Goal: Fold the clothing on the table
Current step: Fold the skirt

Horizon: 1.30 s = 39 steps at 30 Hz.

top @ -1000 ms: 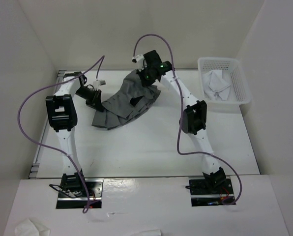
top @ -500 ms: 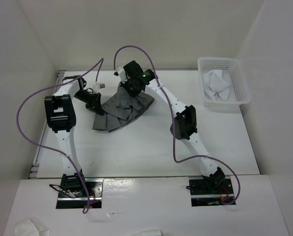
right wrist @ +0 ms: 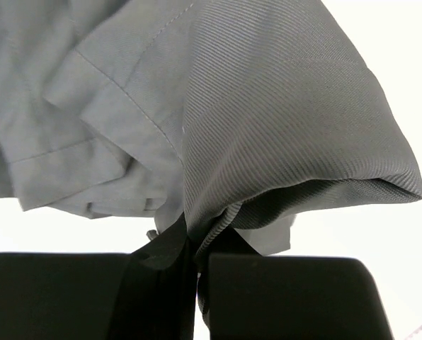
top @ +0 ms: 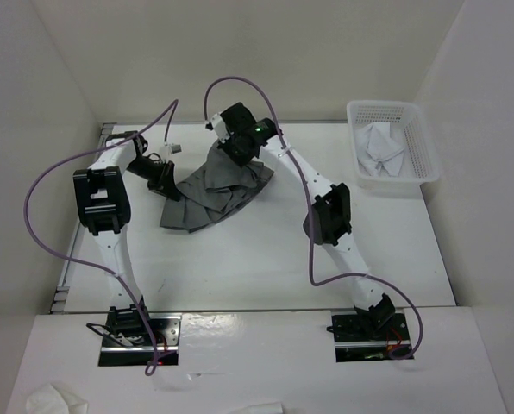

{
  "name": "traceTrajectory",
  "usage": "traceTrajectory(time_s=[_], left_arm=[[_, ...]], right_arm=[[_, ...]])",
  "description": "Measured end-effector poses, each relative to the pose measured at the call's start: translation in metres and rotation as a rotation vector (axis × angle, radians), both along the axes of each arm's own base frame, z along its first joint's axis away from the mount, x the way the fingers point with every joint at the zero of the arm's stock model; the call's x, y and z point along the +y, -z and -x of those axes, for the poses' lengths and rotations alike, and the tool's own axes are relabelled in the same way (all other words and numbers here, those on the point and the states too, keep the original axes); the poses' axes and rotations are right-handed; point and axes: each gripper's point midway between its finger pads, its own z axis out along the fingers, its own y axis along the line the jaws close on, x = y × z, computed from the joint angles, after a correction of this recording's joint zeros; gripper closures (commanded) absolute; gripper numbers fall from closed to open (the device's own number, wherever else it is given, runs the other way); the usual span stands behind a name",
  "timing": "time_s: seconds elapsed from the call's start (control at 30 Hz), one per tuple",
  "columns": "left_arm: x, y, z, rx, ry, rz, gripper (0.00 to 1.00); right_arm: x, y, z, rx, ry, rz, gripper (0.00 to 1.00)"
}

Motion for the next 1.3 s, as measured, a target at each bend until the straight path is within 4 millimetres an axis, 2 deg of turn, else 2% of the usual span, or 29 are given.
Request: traceTrajectory(time_s=[0.1,0.17,0.33,0.47,0.5,0.53,0.57,0.6,0.63,0.7,0.87,1.0,1.07,1.13,1.23,1.27,1.3], left_arm=[[-0.001,0.0,0.0,-0.001,0.001,0.001,0.9],[-0.002,-0.001,0.0,-0.001,0.004,0.002,0.9],[-0.005,-0.001,0.0,-0.001,0.008,0.006,0.9],[-0.005,-0.001,0.001,0.0,0.009,0.007,0.89],[-0.005,-0.001,0.002,0.002,0.009,0.007,0.89],[-0.005,0.0,0.003,0.006,0.009,0.008,0.89],[-0.005,0.001,0.004,0.009,0.009,0.008,0.89],[-0.006,0.001,0.005,0.012,0.009,0.009,0.89],[-0.006,0.002,0.007,0.016,0.009,0.009,0.89],[-0.006,0.002,0.008,0.022,0.009,0.011,0.89],[-0.007,0.002,0.013,0.026,0.009,0.013,0.89],[-0.008,-0.001,0.018,0.029,0.01,0.017,0.86],[-0.007,-0.003,0.02,0.028,0.008,0.018,0.85],[-0.005,-0.004,0.02,0.026,0.005,0.018,0.79],[0.008,-0.011,0.02,0.021,-0.013,0.017,0.63],[0.016,-0.017,0.017,0.008,-0.031,0.013,0.46],[0.027,-0.026,0.013,-0.01,-0.055,0.007,0.38]], right_arm=[[0.013,-0.011,0.011,-0.028,-0.024,0.005,1.0],[0.029,-0.013,0.024,-0.044,-0.056,0.017,1.0],[0.081,-0.017,0.072,-0.084,-0.164,0.05,1.0],[0.113,-0.022,0.106,-0.11,-0.239,0.046,0.98],[0.119,-0.025,0.11,-0.121,-0.248,0.042,0.94],[0.125,-0.027,0.114,-0.13,-0.254,0.035,0.68],[0.13,-0.028,0.116,-0.134,-0.254,0.026,0.62],[0.135,-0.029,0.117,-0.144,-0.255,0.017,0.62],[0.14,-0.031,0.117,-0.154,-0.257,0.004,0.57],[0.147,-0.03,0.115,-0.164,-0.247,-0.02,0.33],[0.161,-0.011,0.104,-0.161,-0.21,-0.057,0.11],[0.167,0.015,0.104,-0.095,-0.214,-0.074,0.09],[0.168,0.019,0.106,-0.075,-0.223,-0.085,0.09],[0.166,0.017,0.104,-0.065,-0.222,-0.096,0.07],[0.16,0.004,0.102,-0.057,-0.224,-0.114,0.07],[0.154,-0.003,0.1,-0.056,-0.219,-0.118,0.06],[0.146,-0.014,0.098,-0.06,-0.213,-0.122,0.06]])
